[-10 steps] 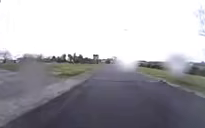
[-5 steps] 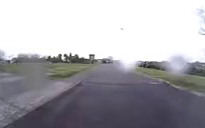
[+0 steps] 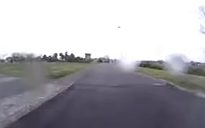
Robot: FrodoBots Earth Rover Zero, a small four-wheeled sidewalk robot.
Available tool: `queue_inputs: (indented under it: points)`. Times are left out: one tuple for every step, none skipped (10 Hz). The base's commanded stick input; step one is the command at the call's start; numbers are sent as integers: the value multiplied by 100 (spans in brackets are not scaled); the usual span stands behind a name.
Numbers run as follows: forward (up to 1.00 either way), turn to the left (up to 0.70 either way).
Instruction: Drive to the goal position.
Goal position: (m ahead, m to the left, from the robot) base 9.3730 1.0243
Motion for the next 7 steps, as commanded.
queue_inputs:
  points:
    - [100, 0]
    - [100, 0]
    - [100, 0]
    - [100, 0]
    - [100, 0]
    - [100, 0]
    - [100, 0]
